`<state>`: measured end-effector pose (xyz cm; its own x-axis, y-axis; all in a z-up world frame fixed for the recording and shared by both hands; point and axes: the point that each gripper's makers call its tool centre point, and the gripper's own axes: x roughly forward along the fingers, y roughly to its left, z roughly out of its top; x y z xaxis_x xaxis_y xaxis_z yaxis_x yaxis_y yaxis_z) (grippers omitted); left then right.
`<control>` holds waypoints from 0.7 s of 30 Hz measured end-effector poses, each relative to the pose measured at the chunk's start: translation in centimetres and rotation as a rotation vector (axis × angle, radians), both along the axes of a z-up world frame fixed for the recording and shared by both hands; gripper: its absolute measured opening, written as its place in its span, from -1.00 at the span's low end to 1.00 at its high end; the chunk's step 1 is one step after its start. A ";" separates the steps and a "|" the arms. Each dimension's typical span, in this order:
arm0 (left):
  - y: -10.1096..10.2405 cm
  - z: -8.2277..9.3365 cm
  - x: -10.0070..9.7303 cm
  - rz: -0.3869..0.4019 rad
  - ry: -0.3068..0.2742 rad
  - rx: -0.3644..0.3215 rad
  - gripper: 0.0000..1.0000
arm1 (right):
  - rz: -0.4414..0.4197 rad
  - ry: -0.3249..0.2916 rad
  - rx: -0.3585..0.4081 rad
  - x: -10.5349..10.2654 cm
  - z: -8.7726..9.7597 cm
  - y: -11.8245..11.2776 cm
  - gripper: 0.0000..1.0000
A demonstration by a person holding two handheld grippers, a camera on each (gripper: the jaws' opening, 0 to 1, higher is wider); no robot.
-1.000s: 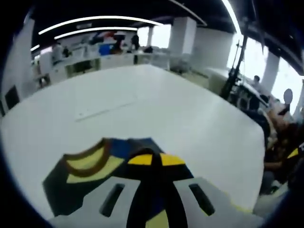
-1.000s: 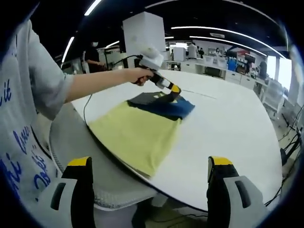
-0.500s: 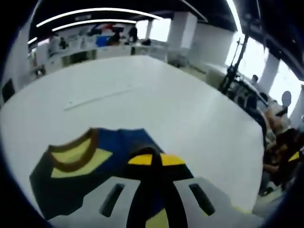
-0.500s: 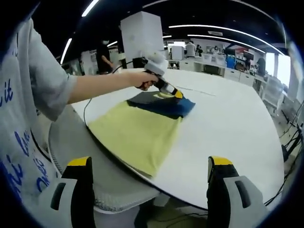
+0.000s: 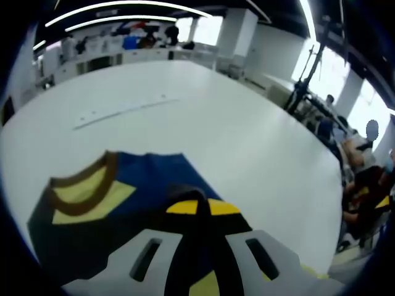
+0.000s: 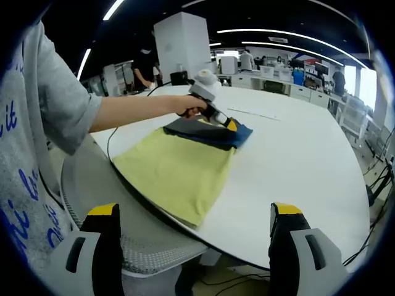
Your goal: Fold the garment on the visible template until the final outline fits inside the template.
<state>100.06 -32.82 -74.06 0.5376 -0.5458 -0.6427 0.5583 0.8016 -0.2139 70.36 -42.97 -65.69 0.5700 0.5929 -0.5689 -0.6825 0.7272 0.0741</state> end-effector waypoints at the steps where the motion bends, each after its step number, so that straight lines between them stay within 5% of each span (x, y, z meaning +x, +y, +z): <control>1: -0.1 -0.1 -0.1 -0.001 0.002 0.000 -1.00 | 0.000 -0.001 0.001 0.0 0.0 0.0 1.00; 21: -1.5 0.0 -1.4 -0.042 -0.013 0.009 -0.70 | 0.024 -0.003 -0.008 -0.5 0.0 0.3 1.00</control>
